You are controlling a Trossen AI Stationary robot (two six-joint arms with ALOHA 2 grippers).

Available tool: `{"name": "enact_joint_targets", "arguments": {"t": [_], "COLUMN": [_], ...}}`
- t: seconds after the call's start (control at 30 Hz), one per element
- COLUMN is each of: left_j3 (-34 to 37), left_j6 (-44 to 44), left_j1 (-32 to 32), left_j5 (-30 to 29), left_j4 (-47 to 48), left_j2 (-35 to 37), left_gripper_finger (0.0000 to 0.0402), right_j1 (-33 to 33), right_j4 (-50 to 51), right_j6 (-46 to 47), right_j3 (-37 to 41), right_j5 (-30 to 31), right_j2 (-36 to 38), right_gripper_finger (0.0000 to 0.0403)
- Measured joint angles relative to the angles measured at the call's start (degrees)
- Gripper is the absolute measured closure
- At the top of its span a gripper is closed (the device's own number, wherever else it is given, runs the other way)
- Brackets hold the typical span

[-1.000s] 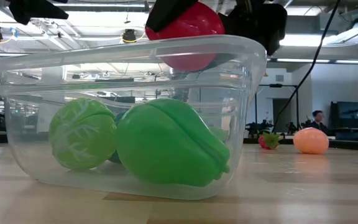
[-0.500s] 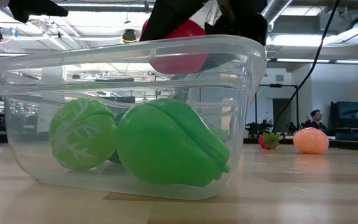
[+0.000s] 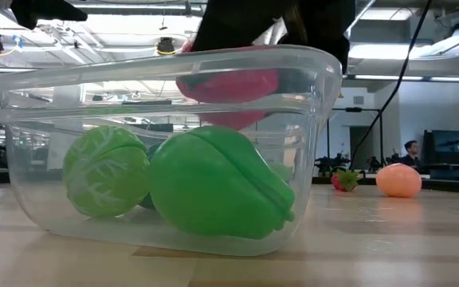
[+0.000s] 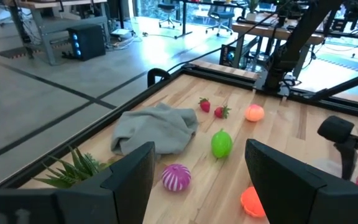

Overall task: Pick and placing Produce into tupperware
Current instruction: Put the apple into the transparent bin, then put the onion into the transparent bin

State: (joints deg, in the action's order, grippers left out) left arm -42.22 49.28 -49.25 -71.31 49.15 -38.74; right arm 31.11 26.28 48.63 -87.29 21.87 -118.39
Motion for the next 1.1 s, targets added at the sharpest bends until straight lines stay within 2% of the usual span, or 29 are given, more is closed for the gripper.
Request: {"name": "enact_joint_targets", "arguments": {"t": [0.4,1.1], "left_j3": [0.00,0.00], "left_j6": [0.00,-0.03], "left_j1": [0.00,0.00], "left_j5": [-0.04,-0.04], "left_j4": [-0.07,0.22], "left_j2": [-0.01,0.02], "left_gripper_finger": [0.0162,0.0162], "right_j1": [-0.07,-0.28], "right_j4": [2.15,1.56], "right_j6": [-0.64,0.76], "right_j3": [0.02,0.02], "right_j5": [-0.03,-1.06], "right_j2": [-0.02,-0.02], "right_gripper_finger": [0.0064,0.0026]}}
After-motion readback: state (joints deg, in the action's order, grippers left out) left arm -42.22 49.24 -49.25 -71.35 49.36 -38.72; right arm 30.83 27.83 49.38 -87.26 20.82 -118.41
